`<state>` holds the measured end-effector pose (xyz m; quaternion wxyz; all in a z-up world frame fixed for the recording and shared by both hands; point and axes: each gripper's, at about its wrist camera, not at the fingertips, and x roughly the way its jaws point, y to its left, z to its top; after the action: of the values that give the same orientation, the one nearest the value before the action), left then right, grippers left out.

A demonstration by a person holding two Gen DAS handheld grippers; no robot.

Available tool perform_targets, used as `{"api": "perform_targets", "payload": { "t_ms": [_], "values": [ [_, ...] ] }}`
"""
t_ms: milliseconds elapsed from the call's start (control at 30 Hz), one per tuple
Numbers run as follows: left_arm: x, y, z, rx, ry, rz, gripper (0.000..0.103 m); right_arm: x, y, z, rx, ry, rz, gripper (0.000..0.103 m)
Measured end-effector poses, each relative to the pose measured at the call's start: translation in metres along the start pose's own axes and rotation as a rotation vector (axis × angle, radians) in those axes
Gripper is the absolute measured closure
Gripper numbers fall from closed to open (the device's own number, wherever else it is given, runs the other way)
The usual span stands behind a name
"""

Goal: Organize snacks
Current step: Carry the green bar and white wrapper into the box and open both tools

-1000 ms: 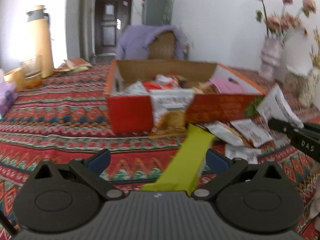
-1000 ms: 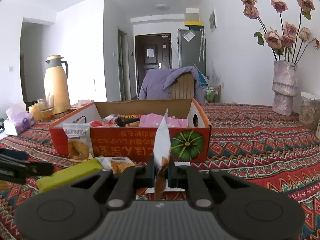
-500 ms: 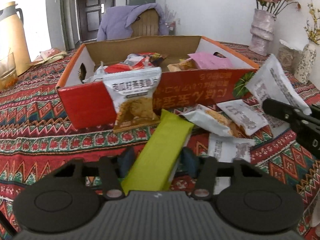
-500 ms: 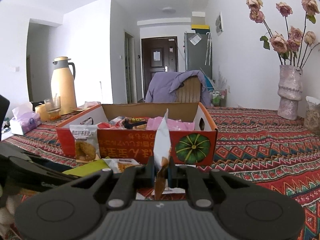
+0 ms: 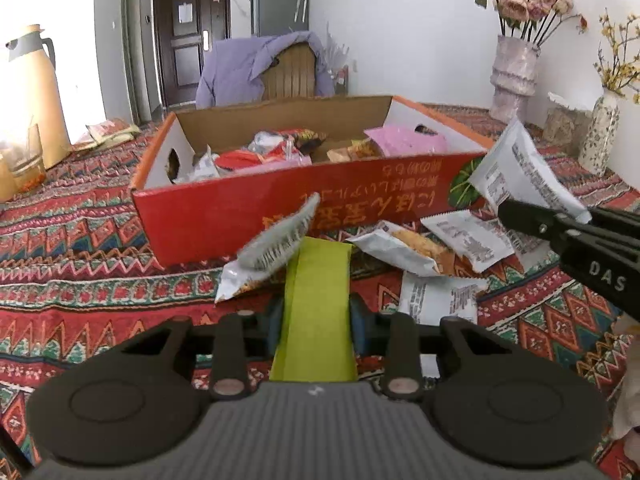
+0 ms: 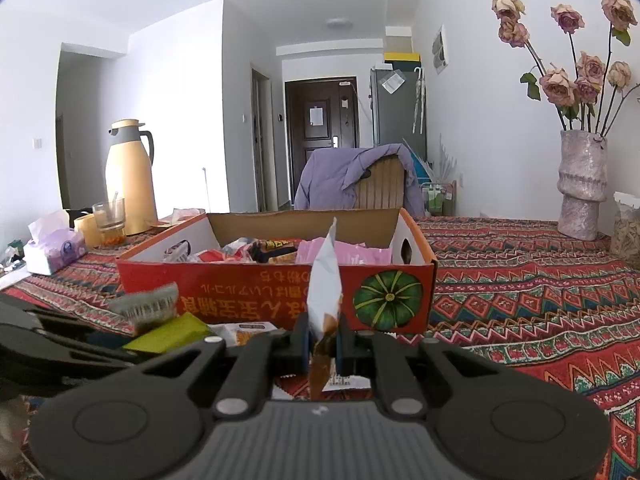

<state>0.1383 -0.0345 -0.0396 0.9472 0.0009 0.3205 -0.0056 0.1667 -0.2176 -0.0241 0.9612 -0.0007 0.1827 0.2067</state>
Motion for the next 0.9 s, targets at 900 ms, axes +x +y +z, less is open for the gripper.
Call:
{"api": "perform_targets", "payload": {
  "t_ms": [900],
  "values": [
    [-0.062,0.011,0.009,-0.075,-0.192,-0.043,0.069,-0.021,0.007,0.006,0.015,-0.051,-0.012,0.092]
  ]
}}
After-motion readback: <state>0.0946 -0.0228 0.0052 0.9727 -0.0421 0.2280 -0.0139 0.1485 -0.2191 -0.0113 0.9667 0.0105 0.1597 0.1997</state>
